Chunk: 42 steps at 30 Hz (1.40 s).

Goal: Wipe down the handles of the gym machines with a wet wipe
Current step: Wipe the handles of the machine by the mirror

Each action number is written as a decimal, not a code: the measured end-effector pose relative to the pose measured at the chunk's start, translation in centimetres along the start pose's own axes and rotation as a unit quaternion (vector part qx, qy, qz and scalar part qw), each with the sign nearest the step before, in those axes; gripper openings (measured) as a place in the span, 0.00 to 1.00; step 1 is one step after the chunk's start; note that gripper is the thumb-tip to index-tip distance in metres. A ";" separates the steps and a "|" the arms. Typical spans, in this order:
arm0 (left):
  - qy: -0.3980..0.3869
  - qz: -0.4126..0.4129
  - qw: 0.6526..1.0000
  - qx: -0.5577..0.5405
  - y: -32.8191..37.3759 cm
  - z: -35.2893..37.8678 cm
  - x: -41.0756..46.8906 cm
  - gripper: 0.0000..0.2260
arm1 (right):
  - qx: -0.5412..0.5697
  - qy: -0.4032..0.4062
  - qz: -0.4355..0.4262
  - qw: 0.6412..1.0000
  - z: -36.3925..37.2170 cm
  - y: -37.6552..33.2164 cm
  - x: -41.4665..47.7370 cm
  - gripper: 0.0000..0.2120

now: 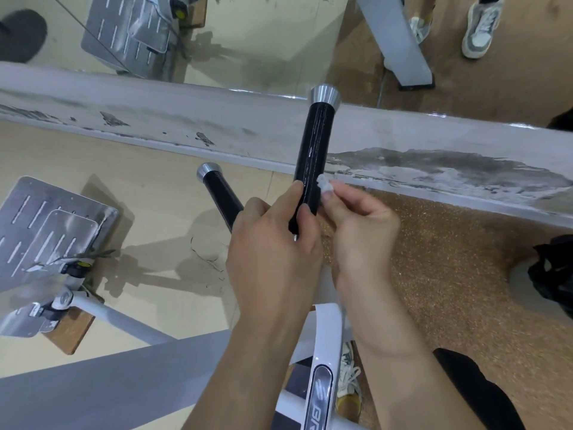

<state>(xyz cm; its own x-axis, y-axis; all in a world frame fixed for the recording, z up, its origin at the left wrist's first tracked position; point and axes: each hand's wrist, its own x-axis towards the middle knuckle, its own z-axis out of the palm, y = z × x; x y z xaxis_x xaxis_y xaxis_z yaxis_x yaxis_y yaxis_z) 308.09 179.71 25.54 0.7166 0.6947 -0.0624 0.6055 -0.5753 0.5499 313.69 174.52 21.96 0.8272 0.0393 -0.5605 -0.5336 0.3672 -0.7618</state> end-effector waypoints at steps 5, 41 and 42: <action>0.021 0.004 1.000 0.009 0.0 0.3 0.1 0.17 | -0.042 0.003 -0.061 0.997 -0.1 0.1 1.3 0.13; 0.038 0.028 0.999 -0.021 -0.1 0.4 0.1 0.17 | -0.056 -0.027 -0.046 0.997 2.9 -2.6 8.3 0.09; 0.038 0.028 0.999 -0.023 -0.1 0.4 0.0 0.17 | -0.079 -0.037 -0.050 0.995 2.6 -2.5 8.0 0.10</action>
<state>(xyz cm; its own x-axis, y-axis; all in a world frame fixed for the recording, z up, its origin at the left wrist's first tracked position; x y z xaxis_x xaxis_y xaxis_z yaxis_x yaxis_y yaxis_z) 308.22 179.61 25.17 0.7196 0.6936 0.0314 0.5479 -0.5951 0.5880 322.04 176.31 20.20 0.8850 0.0800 -0.4587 -0.4644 0.2217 -0.8574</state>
